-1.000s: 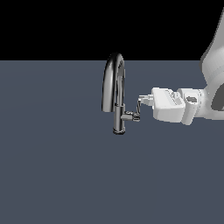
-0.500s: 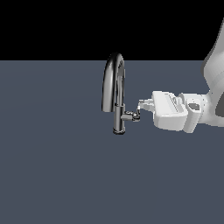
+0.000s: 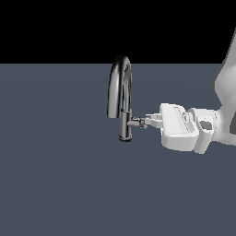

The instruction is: Turn on the faucet by rotating a designated handle.

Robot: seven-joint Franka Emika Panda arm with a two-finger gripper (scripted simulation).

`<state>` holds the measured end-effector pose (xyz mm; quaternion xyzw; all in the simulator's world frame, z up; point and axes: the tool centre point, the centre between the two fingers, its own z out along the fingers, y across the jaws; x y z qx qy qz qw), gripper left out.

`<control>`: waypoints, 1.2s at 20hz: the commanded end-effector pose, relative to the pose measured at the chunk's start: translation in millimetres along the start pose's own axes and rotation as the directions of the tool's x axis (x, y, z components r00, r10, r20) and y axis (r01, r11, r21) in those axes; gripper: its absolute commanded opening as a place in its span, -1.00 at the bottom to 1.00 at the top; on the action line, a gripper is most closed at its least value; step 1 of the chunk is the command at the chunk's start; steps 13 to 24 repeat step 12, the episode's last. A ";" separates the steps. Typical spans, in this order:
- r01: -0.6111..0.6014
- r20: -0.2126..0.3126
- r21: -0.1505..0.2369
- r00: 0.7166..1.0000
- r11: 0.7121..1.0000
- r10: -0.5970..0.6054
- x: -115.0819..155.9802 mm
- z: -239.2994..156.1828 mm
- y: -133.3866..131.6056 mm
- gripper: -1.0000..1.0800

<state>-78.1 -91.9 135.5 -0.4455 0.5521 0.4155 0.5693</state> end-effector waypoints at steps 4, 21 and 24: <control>-0.019 0.002 -0.007 1.000 1.000 0.019 32.5 3.8 12.0 -1.00; -0.032 0.007 -0.016 0.999 0.999 0.032 69.3 7.8 24.8 -1.00; -0.032 0.007 -0.016 0.999 0.999 0.032 69.3 7.8 24.8 -1.00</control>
